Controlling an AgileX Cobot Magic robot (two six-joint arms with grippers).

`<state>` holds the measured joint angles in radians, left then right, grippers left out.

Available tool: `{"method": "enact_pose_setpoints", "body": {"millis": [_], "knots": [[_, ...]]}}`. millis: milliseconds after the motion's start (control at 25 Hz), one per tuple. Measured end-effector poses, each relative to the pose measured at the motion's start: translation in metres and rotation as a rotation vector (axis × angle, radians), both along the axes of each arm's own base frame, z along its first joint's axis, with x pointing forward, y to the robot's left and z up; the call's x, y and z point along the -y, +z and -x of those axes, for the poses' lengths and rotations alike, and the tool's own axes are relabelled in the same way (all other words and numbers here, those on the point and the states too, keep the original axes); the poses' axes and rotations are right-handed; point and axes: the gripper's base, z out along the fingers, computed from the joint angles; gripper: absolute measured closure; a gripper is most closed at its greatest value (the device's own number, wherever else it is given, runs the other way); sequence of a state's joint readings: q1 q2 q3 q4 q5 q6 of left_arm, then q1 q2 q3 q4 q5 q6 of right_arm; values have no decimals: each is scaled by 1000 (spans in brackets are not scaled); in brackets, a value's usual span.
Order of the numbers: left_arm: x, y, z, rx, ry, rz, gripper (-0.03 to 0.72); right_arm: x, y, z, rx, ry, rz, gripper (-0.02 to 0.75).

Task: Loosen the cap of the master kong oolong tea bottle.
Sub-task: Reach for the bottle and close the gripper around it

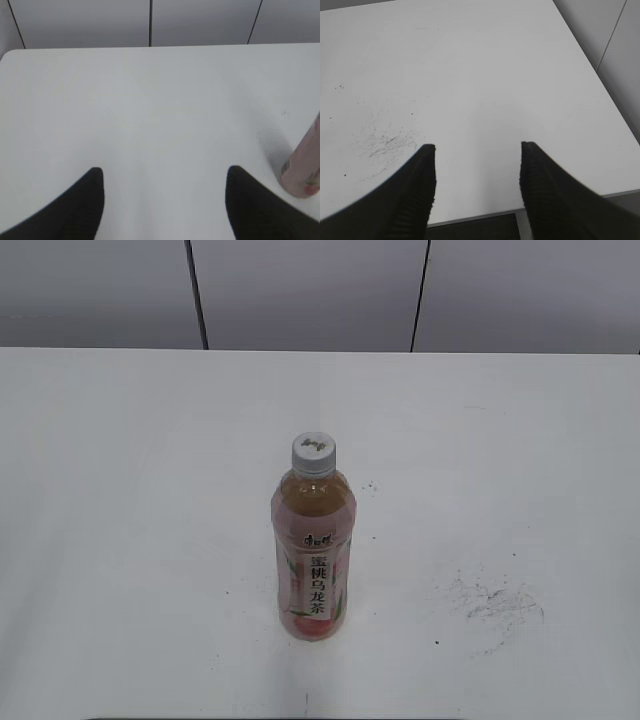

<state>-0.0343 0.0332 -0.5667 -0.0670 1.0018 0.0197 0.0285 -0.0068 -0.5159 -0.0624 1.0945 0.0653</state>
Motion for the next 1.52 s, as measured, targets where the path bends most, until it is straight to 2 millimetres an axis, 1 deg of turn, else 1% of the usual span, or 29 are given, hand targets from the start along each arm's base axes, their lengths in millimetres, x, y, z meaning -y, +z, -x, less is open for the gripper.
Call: {"method": "enact_pose_setpoints", "body": {"millis": [120, 200, 360, 560, 640, 760, 840, 920, 1000, 1080, 1160, 1240, 1280, 1400, 1480, 1520], "knots": [[1, 11, -10, 72, -3, 21, 230, 0, 0, 0, 0, 0, 0, 328], [2, 20, -20, 135, -3, 40, 230, 0, 0, 0, 0, 0, 0, 328], [3, 34, -49, 264, 8, 91, 230, 0, 0, 0, 0, 0, 0, 328], [2, 31, -98, 341, 52, 192, 230, 0, 0, 0, 0, 0, 0, 328], [0, 29, -116, 369, 78, 195, 230, 0, 0, 0, 0, 0, 0, 328], [-2, 23, -143, 365, 107, 184, 230, 0, 0, 0, 0, 0, 0, 328], [-3, 16, -163, 349, 124, 169, 230, 0, 0, 0, 0, 0, 0, 328], [-2, 4, -187, 330, 134, 157, 230, 0, 0, 0, 0, 0, 0, 328], [5, -6, -204, 322, 112, 146, 230, 0, 0, 0, 0, 0, 0, 328], [14, -14, -219, 351, 70, 118, 230, 0, 0, 0, 0, 0, 0, 328], [24, -33, -238, 339, 33, 87, 230, 0, 0, 0, 0, 0, 0, 328], [31, -48, -253, 350, 6, 68, 230, 0, 0, 0, 0, 0, 0, 328], [35, -63, -262, 333, -9, 61, 230, 0, 0, 0, 0, 0, 0, 328], [44, -90, -280, 391, -76, 44, 230, 0, 0, 0, 0, 0, 0, 328], [50, -104, -286, 442, -136, 38, 230, 0, 0, 0, 0, 0, 0, 328], [52, -113, -289, 426, -153, 39, 230, 0, 0, 0, 0, 0, 0, 328]]}}
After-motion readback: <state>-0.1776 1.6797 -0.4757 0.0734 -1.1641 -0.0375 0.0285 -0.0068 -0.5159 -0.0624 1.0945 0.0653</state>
